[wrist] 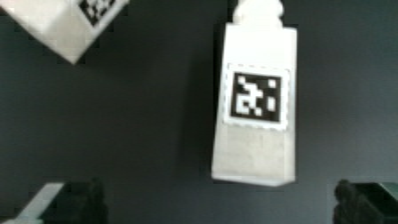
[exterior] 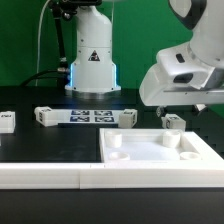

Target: Assemble one leg

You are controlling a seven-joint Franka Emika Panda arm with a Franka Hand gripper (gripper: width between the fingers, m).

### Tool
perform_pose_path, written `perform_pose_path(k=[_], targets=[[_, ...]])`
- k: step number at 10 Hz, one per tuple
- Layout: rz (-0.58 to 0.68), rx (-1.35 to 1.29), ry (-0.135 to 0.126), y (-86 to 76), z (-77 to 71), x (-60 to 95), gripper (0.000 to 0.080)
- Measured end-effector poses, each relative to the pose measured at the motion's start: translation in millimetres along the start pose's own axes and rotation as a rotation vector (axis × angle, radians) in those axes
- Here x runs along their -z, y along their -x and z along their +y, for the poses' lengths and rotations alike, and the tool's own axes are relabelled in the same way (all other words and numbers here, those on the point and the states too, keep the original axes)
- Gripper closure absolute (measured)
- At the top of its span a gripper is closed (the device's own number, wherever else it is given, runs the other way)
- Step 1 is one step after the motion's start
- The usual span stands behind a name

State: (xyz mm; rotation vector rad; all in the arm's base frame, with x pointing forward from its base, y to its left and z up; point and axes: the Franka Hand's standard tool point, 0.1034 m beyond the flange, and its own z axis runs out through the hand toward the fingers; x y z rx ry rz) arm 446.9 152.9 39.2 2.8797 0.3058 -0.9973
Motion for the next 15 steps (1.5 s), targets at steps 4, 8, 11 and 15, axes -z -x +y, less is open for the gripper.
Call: perform_pose_path(k=[4, 8, 11, 15], targets=[[-0.100, -0.022, -0.010, -8.8, -2.0, -13.5, 0.0151], [-0.114, -0.028, -0.010, -6.5, -2.4, -26.1, 0.0151], [-0.125, -0.020, -0.005, -1.1, -8.3, -41.4, 0.0151], [-0.118, -0.018, -0.004, -2.1, -9.1, -42.8, 0.0350]])
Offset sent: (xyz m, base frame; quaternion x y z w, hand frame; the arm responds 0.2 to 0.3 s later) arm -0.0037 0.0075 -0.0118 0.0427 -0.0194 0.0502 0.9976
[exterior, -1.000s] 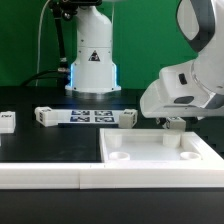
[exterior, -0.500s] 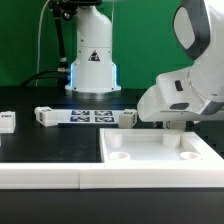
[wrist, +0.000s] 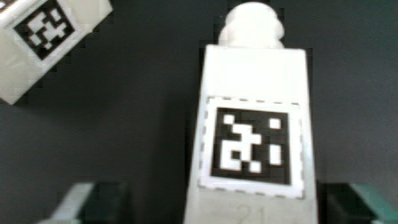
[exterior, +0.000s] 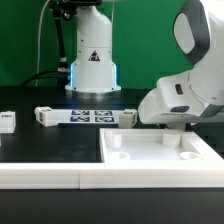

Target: Assemble one leg

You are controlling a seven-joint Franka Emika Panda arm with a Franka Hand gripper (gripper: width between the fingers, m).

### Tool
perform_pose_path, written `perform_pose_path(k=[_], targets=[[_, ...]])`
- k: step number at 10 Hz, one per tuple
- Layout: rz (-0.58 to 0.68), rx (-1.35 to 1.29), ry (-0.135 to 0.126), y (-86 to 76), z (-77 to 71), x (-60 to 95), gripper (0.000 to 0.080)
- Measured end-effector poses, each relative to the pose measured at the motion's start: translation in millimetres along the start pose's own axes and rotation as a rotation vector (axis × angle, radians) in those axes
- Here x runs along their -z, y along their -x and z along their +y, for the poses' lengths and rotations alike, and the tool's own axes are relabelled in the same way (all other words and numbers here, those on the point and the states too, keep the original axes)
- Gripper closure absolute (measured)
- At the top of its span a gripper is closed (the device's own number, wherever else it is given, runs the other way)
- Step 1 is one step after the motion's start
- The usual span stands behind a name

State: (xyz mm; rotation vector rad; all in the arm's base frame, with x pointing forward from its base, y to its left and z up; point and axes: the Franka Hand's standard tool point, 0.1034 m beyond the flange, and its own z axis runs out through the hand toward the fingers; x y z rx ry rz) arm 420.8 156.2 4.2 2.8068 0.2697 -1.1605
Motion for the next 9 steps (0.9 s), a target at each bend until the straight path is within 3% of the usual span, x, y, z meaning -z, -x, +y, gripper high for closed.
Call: perform_pose_path(k=[1, 7, 9], targets=[[0.000, 0.000, 0.000, 0.0, 0.1, 0.0, 0.0512], [0.000, 0.010, 0.002, 0.5, 1.9, 1.9, 0.0510], [0.007, 0.090, 0.017, 17.8, 21.4, 34.7, 0.0509]])
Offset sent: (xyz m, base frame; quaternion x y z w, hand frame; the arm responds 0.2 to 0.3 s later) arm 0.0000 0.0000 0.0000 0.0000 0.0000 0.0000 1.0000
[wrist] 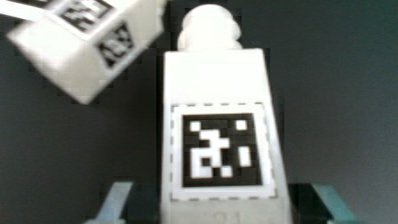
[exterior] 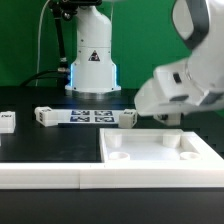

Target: Assemble one leg

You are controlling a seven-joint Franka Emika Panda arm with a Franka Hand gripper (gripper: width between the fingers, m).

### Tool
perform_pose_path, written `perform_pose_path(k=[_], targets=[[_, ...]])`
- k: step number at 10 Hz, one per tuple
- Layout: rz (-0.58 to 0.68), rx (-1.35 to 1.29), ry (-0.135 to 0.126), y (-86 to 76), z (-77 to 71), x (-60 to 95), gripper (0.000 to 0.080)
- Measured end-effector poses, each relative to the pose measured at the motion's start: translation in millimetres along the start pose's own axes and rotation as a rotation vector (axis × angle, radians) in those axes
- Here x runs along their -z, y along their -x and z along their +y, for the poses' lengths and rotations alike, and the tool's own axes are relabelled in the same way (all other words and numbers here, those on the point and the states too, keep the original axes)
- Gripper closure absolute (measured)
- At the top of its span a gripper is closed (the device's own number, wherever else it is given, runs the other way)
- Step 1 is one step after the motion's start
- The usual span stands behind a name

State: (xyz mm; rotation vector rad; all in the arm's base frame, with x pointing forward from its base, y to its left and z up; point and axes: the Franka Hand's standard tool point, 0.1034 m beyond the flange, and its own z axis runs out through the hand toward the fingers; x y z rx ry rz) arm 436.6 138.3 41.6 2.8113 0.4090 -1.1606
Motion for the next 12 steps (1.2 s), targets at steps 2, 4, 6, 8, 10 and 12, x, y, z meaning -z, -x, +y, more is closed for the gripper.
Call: perform_pose_path(k=[2, 4, 6, 8, 10, 12], targets=[[0.037, 0.028, -0.006, 5.1, 10.8, 17.6, 0.0509], [0.061, 0.030, -0.005, 1.4, 9.6, 15.4, 0.0509], [0.187, 0.027, -0.002, -9.3, 10.6, 22.1, 0.0509], [0.284, 0.027, 0.002, -0.4, 17.5, 38.0, 0.0509], [0.404, 0.014, 0.006, 9.7, 24.6, 65.5, 0.0509], [0.517, 0.006, 0.010, 11.5, 30.8, 88.9, 0.0509]])
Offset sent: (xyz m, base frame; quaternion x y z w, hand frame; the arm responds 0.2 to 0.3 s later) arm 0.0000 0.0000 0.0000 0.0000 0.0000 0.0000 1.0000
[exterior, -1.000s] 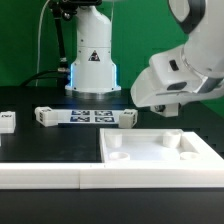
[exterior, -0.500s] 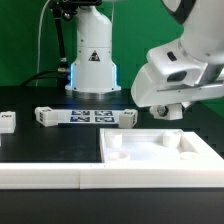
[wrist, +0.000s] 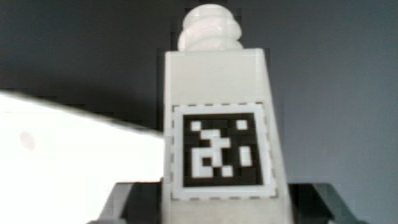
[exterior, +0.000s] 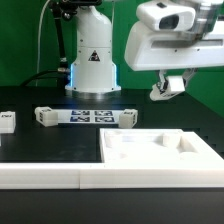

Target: Assemble one leg

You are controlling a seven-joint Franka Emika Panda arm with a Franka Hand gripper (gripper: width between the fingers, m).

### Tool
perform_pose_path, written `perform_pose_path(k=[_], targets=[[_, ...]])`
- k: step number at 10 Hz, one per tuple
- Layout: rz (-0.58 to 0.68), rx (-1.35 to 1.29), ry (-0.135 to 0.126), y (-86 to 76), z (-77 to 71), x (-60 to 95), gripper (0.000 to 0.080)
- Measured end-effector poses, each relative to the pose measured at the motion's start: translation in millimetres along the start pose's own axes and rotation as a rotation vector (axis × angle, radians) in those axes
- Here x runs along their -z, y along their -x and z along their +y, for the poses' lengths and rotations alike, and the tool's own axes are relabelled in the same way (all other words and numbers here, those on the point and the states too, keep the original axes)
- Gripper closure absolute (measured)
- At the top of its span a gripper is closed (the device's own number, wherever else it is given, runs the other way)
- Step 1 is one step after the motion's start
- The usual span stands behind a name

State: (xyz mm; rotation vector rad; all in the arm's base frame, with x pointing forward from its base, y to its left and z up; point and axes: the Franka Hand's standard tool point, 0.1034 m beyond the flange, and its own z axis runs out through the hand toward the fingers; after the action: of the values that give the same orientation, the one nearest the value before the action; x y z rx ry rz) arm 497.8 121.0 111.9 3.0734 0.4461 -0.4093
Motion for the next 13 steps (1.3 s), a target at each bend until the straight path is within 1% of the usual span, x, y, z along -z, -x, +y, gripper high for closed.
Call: perform_pose_path(k=[3, 4, 5, 6, 7, 8, 9, 10, 12, 13], targets=[[0.202, 0.000, 0.011, -3.5, -0.1, -4.3, 0.0509], [0.258, 0.003, 0.014, -7.3, 0.1, -5.0, 0.0509], [0.343, 0.022, 0.021, -17.4, 3.0, -1.0, 0.0509], [0.406, 0.034, 0.028, -24.3, 8.5, 6.3, 0.0509], [0.427, 0.051, 0.037, -26.6, 16.8, 13.8, 0.0509], [0.522, 0.064, 0.054, -35.1, 26.6, 26.6, 0.0509], [0.579, 0.065, 0.060, -33.4, 25.5, 22.7, 0.0509], [0.652, 0.074, 0.072, -34.2, 27.0, 23.4, 0.0509], [0.834, 0.071, 0.101, -34.6, 34.8, 24.0, 0.0509], [0.799, 0.042, 0.081, -36.6, 33.2, 15.6, 0.0509]])
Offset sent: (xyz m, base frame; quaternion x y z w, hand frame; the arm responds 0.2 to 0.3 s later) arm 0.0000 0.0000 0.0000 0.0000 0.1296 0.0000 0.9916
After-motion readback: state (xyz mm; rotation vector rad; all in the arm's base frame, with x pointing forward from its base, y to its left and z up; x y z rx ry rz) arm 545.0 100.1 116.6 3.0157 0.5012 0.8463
